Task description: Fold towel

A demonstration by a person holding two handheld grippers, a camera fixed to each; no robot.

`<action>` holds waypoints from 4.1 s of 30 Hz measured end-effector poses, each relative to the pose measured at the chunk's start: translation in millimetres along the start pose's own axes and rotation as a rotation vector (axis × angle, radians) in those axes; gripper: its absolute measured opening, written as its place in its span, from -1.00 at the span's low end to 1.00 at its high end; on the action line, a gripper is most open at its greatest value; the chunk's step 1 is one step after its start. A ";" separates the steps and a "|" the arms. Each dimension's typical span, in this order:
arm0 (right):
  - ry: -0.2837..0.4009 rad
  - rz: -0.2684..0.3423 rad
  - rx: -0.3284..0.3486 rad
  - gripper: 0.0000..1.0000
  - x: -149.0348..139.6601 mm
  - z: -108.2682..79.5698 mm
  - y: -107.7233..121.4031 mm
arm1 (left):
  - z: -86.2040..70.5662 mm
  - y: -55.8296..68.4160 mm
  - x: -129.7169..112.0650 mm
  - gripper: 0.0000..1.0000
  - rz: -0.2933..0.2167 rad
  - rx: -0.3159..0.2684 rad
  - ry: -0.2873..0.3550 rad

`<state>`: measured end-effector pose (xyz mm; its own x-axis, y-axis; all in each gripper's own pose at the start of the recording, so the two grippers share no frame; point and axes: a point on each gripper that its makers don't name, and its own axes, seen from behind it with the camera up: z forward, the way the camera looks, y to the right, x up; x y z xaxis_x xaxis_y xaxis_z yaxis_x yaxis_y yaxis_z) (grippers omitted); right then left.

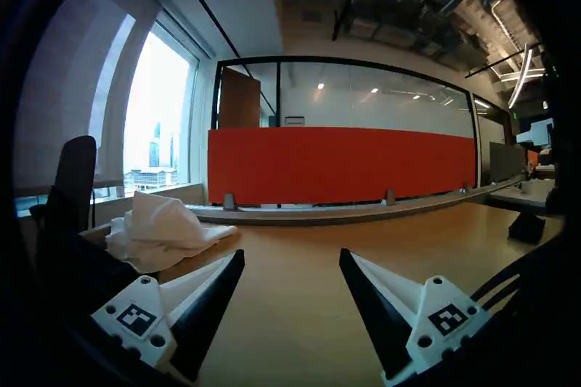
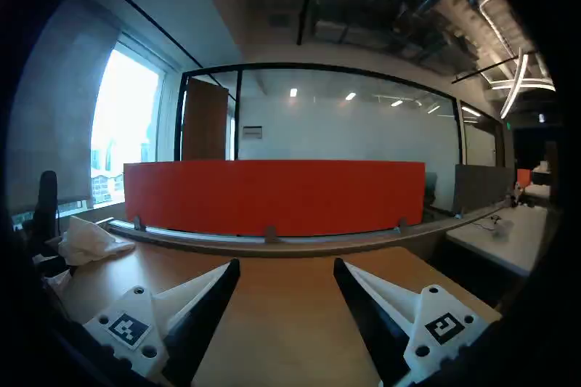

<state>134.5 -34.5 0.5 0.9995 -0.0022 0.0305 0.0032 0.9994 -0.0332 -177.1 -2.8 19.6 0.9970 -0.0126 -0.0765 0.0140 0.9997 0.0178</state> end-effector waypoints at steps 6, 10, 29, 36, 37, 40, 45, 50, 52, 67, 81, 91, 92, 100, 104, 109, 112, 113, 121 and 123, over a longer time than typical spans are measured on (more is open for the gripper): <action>0.003 -0.003 -0.001 1.00 -2.4 0.3 3.3 | -0.1 -6.7 -8.0 0.94 -0.003 0.016 -0.001; 0.006 -0.005 -0.002 1.00 -3.3 0.9 6.1 | -0.3 -7.5 -12.5 0.94 -0.003 0.019 -0.004; 0.008 -0.010 -0.020 1.00 -5.4 -6.4 22.8 | 0.9 -3.9 -13.2 0.94 0.002 0.009 -0.010; 0.014 -0.028 -0.021 1.00 -1.6 -6.6 27.0 | 1.0 -4.5 -14.1 0.94 0.002 0.009 -0.012; 0.018 -0.031 -0.021 1.00 -0.5 -6.0 27.4 | 1.0 -4.5 -14.3 0.94 0.002 0.009 -0.012; 0.026 -0.036 -0.019 1.00 1.2 -4.6 28.5 | 0.9 -4.4 -14.6 0.94 0.003 0.009 -0.012; 0.028 -0.016 -0.018 1.00 -3.8 -2.4 32.6 | 0.9 -4.0 -14.7 0.94 0.003 0.009 -0.012; 0.032 -0.001 -0.014 1.00 -17.1 -0.8 36.3 | 1.1 -4.0 -14.6 0.94 0.002 0.009 -0.012; 0.034 -0.003 -0.013 1.00 -23.7 -1.1 37.1 | 1.2 -3.8 -14.7 0.94 0.002 0.009 -0.012; 0.026 0.034 0.014 1.00 -89.2 3.0 45.5 | 1.0 -3.7 -14.6 0.94 0.003 0.009 -0.012; 0.023 0.070 0.002 1.00 -126.0 9.4 63.4 | 0.9 -3.7 -15.0 0.94 0.003 0.009 -0.012; 0.027 0.080 0.018 1.00 -132.0 12.3 59.4 | 0.9 -3.2 -15.8 0.94 0.002 0.009 -0.012; 0.026 0.081 0.020 1.00 -132.5 12.3 58.4 | 1.0 -3.1 -15.8 0.94 0.002 0.009 -0.012; 0.032 0.059 0.027 1.00 -133.7 9.7 50.2 | 1.2 -3.3 -16.0 0.94 0.003 0.009 -0.012; 0.033 0.040 0.030 1.00 -133.9 8.3 45.8 | 1.3 -3.1 -15.8 0.94 0.003 0.009 -0.012; 0.032 0.009 0.029 1.00 -134.0 7.3 40.5 | 1.3 -3.1 -15.7 0.94 0.003 0.009 -0.012; 0.032 0.002 0.028 1.00 -134.1 6.9 37.7 | 1.3 -3.2 -15.6 0.94 0.003 0.009 -0.012; 0.032 0.002 0.028 1.00 -133.9 6.7 36.9 | 1.3 -3.2 -15.6 0.94 0.003 0.009 -0.012; 0.032 0.002 0.025 1.00 -132.2 6.2 36.1 | 1.4 -3.3 -15.3 0.94 0.003 0.009 -0.012; 0.032 0.001 0.024 1.00 -132.0 6.0 36.1 | 1.3 -3.3 -15.2 0.94 0.003 0.009 -0.012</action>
<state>2.6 2.1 1.3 1.0000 -0.0017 -0.0016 0.0017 1.0000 -0.0088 -192.2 -5.9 22.0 0.9979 -0.0103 -0.0645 0.0120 0.9996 0.0271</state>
